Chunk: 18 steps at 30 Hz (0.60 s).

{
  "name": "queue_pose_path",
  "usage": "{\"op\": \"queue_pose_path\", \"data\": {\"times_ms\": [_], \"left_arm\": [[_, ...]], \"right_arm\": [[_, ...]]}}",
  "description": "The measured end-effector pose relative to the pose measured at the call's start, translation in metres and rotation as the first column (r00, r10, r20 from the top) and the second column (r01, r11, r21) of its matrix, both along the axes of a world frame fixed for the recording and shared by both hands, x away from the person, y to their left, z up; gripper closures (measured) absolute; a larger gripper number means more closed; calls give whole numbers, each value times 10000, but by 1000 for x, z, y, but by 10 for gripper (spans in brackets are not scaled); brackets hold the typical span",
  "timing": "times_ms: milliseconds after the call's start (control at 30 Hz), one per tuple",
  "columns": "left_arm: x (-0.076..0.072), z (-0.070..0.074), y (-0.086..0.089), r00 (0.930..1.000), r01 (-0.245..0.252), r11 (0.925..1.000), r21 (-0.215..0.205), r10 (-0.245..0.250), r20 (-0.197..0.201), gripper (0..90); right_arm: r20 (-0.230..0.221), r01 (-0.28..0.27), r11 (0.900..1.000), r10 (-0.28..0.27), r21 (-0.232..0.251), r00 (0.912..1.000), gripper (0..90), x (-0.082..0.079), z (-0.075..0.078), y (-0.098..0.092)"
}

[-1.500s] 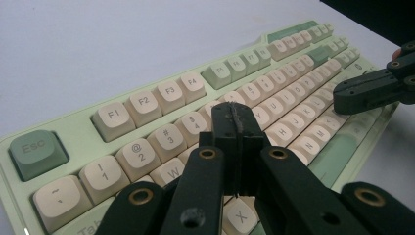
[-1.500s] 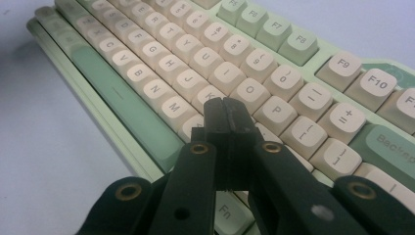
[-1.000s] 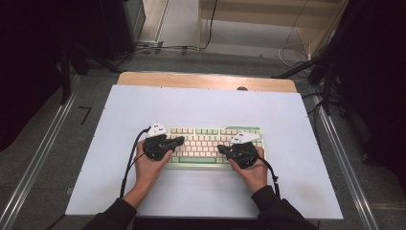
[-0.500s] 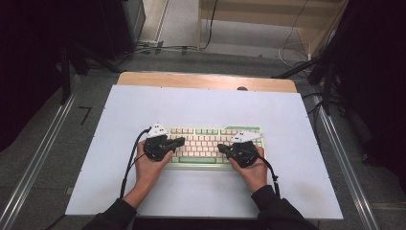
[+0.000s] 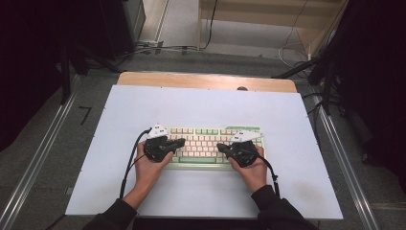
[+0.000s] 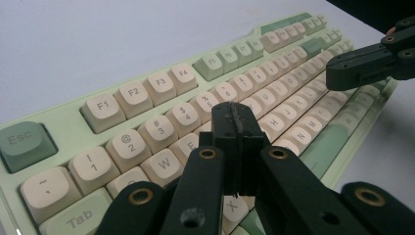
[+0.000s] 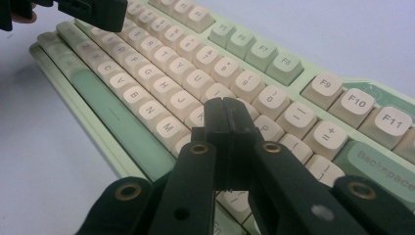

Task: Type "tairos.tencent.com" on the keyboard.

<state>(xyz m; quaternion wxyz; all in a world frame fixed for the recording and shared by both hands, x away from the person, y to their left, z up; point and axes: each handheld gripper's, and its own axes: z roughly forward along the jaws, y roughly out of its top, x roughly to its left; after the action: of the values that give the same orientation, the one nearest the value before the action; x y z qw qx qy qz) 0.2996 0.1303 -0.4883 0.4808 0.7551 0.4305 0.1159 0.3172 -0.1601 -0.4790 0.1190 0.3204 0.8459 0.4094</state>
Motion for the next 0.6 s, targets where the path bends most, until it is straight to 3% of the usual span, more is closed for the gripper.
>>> {"op": "queue_pose_path", "data": {"times_ms": [600], "left_arm": [[-5,-5,-3,9981,388,9992,-4,-388,-478,900]], "right_arm": [[15,-28,10000,28,87,10000,877,1,2,1]]}}
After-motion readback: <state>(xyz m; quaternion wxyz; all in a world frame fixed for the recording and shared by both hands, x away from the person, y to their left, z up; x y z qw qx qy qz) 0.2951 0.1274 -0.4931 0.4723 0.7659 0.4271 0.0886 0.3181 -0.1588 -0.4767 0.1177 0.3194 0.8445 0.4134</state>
